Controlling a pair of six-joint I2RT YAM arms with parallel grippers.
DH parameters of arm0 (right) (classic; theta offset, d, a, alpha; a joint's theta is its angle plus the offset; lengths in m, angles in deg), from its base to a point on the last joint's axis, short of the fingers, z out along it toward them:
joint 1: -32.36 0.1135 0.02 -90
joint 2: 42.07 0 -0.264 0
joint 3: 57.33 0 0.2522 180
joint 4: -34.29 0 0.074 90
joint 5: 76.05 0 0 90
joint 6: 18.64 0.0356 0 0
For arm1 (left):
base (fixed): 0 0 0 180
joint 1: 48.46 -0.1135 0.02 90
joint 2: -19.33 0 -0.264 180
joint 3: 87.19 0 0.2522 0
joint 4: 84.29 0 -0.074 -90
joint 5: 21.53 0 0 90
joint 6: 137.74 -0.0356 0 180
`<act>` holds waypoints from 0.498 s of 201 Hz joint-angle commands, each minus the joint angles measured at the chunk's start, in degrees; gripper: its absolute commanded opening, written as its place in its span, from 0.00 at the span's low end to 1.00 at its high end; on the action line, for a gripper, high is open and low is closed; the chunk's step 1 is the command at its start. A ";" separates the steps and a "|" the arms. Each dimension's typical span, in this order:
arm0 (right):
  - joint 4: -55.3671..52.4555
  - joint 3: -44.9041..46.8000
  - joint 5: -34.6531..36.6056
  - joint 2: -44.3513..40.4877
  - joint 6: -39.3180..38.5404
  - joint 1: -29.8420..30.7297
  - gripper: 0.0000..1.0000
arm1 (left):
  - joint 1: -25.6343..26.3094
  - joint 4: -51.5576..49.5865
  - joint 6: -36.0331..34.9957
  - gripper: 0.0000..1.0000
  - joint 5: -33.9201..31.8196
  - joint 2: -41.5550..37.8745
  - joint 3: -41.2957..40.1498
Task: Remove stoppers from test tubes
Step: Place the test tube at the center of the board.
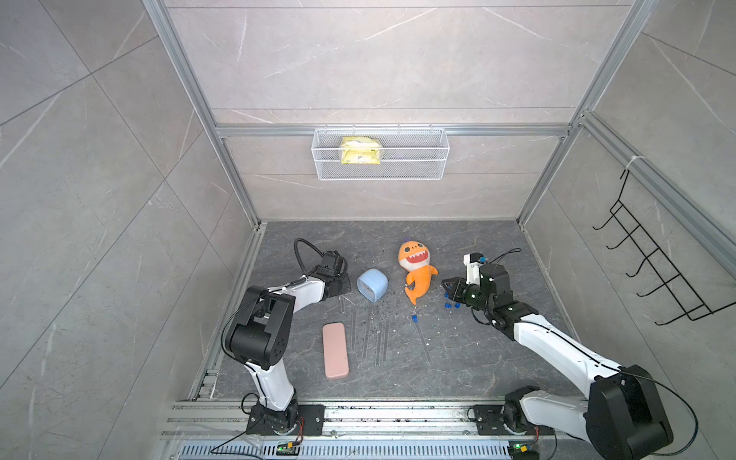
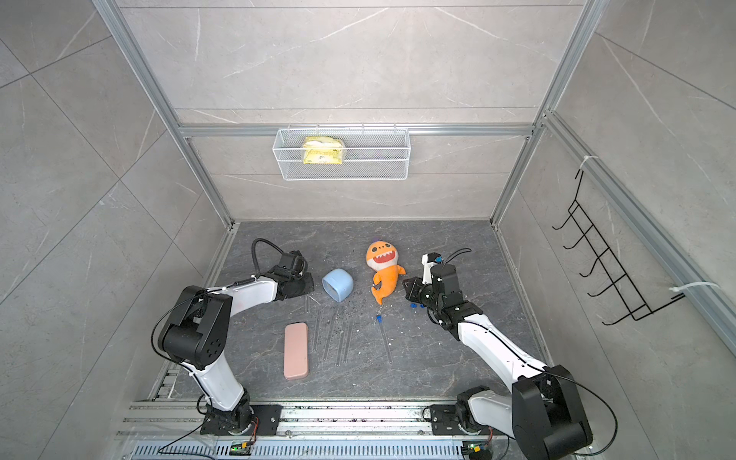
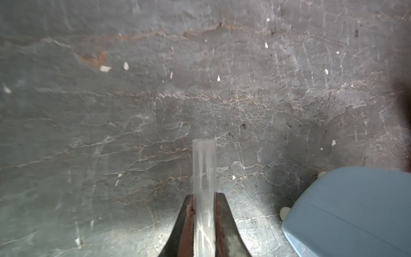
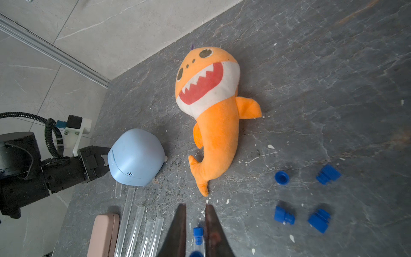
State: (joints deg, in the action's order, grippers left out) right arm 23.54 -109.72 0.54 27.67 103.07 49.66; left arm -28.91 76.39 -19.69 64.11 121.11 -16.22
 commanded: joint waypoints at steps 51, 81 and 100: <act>3.65 1.98 3.35 6.12 2.96 -1.11 0.00 | -0.26 0.39 0.91 0.23 0.93 2.33 -0.78; 4.29 2.07 4.63 7.58 3.71 -1.59 0.00 | -0.22 -0.32 0.78 0.29 1.02 2.68 -0.80; 4.38 2.04 5.97 8.26 4.06 -1.83 0.00 | -0.24 -0.59 0.84 0.36 1.02 2.18 -0.96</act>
State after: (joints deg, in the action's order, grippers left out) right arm 26.47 -108.15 3.97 35.03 105.89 48.31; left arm -28.89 77.57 -19.18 64.59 123.16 -16.65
